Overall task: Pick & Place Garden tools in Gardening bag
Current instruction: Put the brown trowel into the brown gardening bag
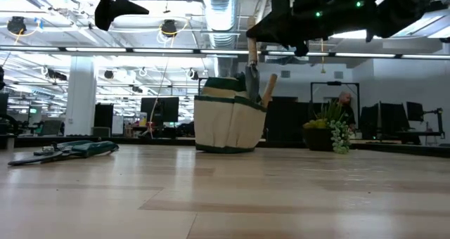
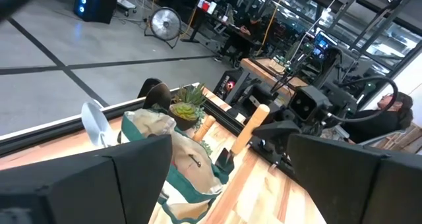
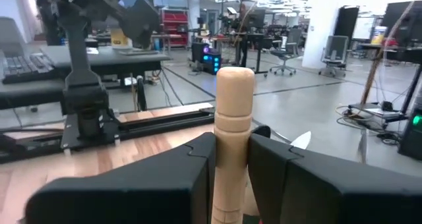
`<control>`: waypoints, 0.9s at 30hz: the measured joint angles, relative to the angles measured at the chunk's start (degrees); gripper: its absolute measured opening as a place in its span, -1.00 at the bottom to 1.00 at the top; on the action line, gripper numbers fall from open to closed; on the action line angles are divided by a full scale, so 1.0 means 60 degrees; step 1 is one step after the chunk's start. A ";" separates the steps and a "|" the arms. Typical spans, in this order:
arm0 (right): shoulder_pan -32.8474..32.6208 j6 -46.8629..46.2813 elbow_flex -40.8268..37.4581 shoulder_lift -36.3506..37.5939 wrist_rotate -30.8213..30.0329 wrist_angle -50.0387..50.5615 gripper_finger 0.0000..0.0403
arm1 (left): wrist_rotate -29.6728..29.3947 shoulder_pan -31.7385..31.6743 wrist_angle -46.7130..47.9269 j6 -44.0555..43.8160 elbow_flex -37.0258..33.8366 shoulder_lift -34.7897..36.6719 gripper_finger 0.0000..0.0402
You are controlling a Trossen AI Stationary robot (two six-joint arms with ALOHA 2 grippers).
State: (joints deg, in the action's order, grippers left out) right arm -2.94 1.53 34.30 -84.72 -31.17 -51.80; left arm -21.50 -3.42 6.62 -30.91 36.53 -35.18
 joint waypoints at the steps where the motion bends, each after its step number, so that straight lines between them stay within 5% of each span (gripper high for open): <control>1: 0.0062 0.0024 0.0000 -0.0012 0.0093 0.0019 -0.74 | 0.0000 0.0000 -0.0002 -0.0001 0.0000 -0.0003 0.46; 19: 0.0827 0.0057 -0.0008 -0.0355 0.1338 0.0180 -0.74 | 0.0011 0.0000 -0.0056 0.0002 0.0000 -0.0017 0.46; 27: 0.0868 -0.0009 0.0000 -0.1574 0.1741 -0.1594 -0.74 | 0.0014 0.0000 -0.0067 -0.0001 0.0000 -0.0017 0.46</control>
State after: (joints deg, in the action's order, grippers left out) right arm 2.27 1.48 34.30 -94.16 -20.72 -61.37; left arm -21.41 -3.42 6.22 -30.92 36.53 -35.29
